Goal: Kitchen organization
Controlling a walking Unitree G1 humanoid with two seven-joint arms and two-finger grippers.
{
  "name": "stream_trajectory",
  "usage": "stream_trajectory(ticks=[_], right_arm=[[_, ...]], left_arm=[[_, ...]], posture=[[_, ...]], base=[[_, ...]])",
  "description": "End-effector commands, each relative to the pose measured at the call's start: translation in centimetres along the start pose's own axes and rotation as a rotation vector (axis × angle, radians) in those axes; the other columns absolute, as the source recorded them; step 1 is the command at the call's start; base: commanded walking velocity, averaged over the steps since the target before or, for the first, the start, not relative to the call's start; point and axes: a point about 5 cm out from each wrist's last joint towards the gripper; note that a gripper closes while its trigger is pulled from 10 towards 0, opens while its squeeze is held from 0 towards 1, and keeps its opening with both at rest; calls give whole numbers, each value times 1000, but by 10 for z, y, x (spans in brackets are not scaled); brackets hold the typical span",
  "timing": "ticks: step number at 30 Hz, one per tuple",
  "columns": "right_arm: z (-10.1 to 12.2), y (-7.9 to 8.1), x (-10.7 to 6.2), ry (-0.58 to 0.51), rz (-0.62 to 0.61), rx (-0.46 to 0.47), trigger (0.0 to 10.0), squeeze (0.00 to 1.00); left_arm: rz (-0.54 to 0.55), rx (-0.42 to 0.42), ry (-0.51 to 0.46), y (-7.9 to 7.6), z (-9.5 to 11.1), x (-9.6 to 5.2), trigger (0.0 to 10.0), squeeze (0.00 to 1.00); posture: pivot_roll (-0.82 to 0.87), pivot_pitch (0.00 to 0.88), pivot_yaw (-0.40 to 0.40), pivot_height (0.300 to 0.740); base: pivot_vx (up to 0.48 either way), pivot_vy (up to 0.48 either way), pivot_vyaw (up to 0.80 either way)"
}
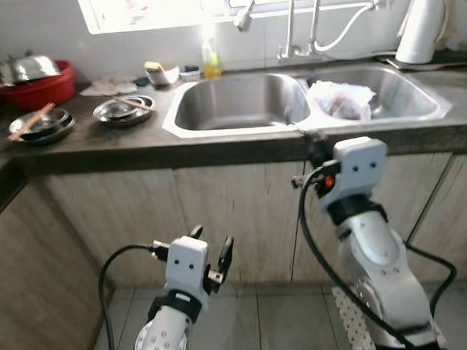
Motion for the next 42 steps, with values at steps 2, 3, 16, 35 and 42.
stream_trajectory(ticks=[2,3,16,35,42], right_arm=[[2,-5,0,-5,-5,-8,10000,0],[2,-5,1,-2,-5,-9,10000,0],[9,-8,12,-28,36,5,10000,0],[14,-5,33,-24,147,10,10000,0],[4,-9,38,51,143,10,10000,0]], left_arm=[[-20,3,-19,-6,7,5,10000,0],[-20,4,-19,-6,7,5,10000,0],[-18,5,-10,-7,6,7,10000,0],[-8,17,-7,-5,6,10,10000,0],[-8,19,-7,-4,5,10,10000,0]], posture=[[80,16,-4,740],[80,15,-2,740],[79,17,-7,740],[89,0,-25,740],[85,0,-23,740]], base=[[412,0,475],[424,0,538],[426,0,83],[428,0,230],[429,0,229]])
Point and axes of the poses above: a point about 5 cm out from each wrist's last joint towards the gripper, its own x axis pointing out of the wrist towards the gripper, its own z axis along the axis of the wrist's last joint, y = z × x, and after that the axes turned 8 degrees about x, right-handed
